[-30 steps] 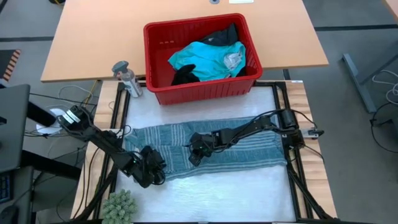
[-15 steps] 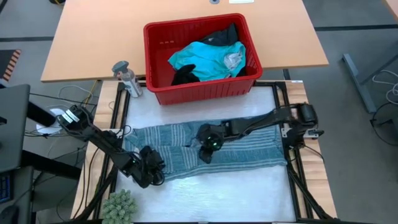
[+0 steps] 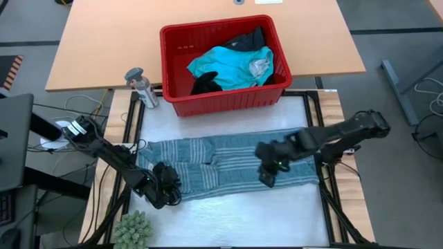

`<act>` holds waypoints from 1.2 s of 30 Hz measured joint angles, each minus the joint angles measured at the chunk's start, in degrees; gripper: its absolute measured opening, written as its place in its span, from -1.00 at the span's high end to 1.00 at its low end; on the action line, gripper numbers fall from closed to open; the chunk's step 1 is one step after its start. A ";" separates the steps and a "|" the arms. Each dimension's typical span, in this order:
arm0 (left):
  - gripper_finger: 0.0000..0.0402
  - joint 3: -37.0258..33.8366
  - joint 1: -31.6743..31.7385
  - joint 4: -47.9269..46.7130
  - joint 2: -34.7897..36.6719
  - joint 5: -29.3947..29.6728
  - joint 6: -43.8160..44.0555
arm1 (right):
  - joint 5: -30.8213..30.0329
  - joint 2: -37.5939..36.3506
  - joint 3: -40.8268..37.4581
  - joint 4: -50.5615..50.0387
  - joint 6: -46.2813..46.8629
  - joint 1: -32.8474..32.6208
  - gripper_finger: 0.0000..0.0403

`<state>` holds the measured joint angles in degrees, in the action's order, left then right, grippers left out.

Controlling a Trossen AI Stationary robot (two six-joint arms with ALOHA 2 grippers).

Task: Fold Laundry from Bin
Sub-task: Fold the patterned blue shirt

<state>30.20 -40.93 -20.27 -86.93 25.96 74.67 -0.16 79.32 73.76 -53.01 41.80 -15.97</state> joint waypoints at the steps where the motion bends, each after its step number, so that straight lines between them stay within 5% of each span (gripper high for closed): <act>1: 0.60 0.21 -0.36 -1.30 0.31 -0.41 0.05 | -1.69 -0.61 0.00 -2.70 2.70 -1.72 0.49; 9: 0.73 2.77 -2.85 -22.16 6.53 -12.06 3.98 | -17.16 4.00 -0.02 -19.16 36.16 -13.76 0.49; 14: 0.75 2.24 -3.19 -28.93 12.08 -16.66 6.67 | -15.44 10.47 -0.02 -20.32 46.73 -14.44 0.39; 23: 0.68 2.24 -3.17 -28.64 19.91 -13.72 7.42 | -7.56 16.38 -0.02 -24.70 52.43 -11.71 -0.24; 31: 0.40 2.38 -3.17 -25.90 25.38 -12.53 8.74 | -7.80 10.58 -0.86 -31.92 62.07 -12.91 -0.45; 36: 0.27 2.39 -3.17 -24.24 28.60 -12.45 10.06 | -8.23 2.87 -11.28 -24.54 71.21 -15.70 -0.46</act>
<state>32.59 -44.10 -44.51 -58.33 13.52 84.74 -8.39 82.18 62.48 -77.54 113.01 -31.67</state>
